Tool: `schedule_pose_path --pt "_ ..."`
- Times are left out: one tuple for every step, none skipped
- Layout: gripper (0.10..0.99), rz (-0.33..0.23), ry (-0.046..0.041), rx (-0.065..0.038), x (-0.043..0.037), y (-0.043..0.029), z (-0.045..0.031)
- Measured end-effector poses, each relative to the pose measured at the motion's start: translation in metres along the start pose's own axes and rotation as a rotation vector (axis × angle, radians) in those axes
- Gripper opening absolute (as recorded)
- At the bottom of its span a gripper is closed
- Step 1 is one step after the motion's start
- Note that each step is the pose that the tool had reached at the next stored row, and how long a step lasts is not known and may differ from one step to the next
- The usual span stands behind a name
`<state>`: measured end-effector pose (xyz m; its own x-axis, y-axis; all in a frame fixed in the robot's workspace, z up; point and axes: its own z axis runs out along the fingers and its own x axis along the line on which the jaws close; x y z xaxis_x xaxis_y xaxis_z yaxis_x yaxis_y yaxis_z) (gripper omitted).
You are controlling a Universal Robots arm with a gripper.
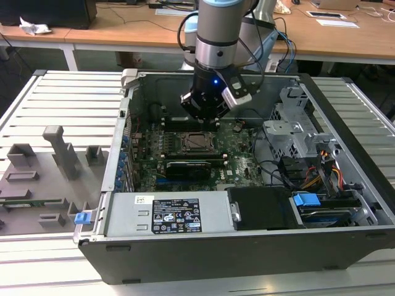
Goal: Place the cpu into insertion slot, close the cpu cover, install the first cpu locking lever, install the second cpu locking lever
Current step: 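Install the second cpu locking lever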
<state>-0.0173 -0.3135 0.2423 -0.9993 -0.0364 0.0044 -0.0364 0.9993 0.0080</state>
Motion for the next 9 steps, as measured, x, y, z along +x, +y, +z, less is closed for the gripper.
schedule_pose_path --pt "0.106 0.0 0.0 0.0 0.0001 -0.0024 0.0" --pt "0.106 0.0 -0.0001 0.0 0.0001 -0.0043 0.0" --pt "0.106 0.0 0.0 0.0 0.0002 -0.0058 0.0" --pt "0.106 0.0 0.0003 0.0 0.0003 -0.0068 0.0" --pt "0.106 0.0 0.0013 0.0 0.0003 -0.0076 0.0001" --pt "0.106 0.0 0.0045 -0.001 0.0003 -0.0085 0.0005" --pt "0.106 -0.002 0.0055 -0.006 0.0005 -0.0118 0.0015" --pt "0.106 -0.003 0.0052 -0.013 0.0005 -0.0151 0.0023" --pt "0.106 -0.005 0.005 -0.019 0.0006 -0.0174 0.0034"
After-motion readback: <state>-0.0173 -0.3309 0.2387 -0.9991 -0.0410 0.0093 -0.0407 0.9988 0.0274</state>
